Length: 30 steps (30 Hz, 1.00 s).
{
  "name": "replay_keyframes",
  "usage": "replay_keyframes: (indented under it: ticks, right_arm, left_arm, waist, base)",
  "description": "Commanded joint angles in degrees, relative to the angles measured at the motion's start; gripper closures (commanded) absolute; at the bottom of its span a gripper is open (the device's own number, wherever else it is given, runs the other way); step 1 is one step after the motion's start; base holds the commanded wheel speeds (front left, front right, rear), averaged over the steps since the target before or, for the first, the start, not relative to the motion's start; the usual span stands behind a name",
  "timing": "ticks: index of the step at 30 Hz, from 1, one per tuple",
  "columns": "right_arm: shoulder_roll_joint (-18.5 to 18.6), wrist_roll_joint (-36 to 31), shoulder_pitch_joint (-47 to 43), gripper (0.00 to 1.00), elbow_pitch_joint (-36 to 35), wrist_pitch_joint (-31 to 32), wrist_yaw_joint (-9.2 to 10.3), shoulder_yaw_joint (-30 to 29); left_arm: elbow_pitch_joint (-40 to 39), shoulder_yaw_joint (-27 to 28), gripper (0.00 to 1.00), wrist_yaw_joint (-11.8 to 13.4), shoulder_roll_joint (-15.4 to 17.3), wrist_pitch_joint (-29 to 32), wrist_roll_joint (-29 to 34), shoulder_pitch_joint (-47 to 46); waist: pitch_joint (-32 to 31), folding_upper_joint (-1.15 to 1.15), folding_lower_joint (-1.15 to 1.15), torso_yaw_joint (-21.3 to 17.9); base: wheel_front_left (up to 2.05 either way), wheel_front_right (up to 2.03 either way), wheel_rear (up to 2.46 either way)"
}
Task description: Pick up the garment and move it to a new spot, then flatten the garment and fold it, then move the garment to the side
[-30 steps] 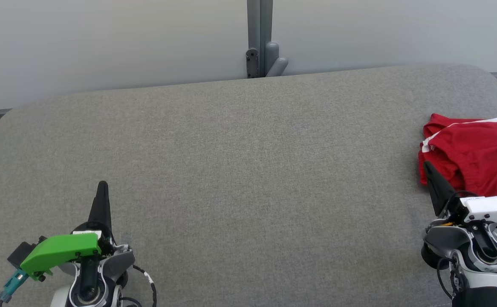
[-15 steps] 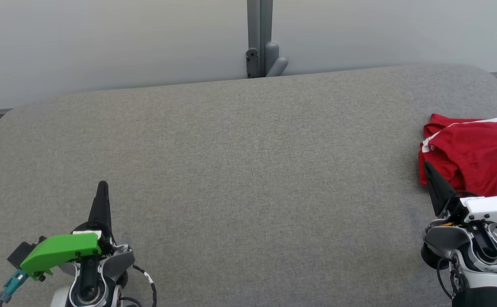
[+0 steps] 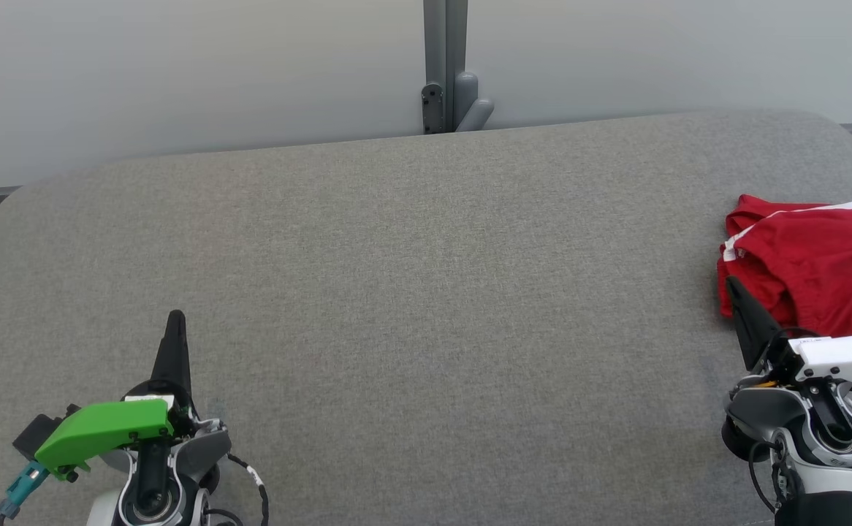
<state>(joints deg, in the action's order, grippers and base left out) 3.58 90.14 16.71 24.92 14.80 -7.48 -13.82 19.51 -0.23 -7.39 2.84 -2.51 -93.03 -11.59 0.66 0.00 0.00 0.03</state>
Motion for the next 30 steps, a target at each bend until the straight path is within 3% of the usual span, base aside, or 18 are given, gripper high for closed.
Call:
replay_keyframes:
  ticks: [1,30]
  right_arm:
    - [0.04,-0.20,0.34,1.00,0.04,0.16,-0.02,-0.14]
    - [-0.01,-0.27,0.36,1.00,0.04,0.25,-0.02,-0.22]
  left_arm:
    - [0.06,0.10,1.00,-0.36,-0.02,0.20,-0.32,-0.88]
    - [0.06,0.09,1.00,-0.36,-0.02,0.18,-0.33,-0.88]
  waist:
    - [0.00,0.00,0.00,0.00]
    - [0.00,0.00,0.00,0.00]
  base:
    - [0.00,0.00,0.00]
    - [0.00,0.00,0.00]
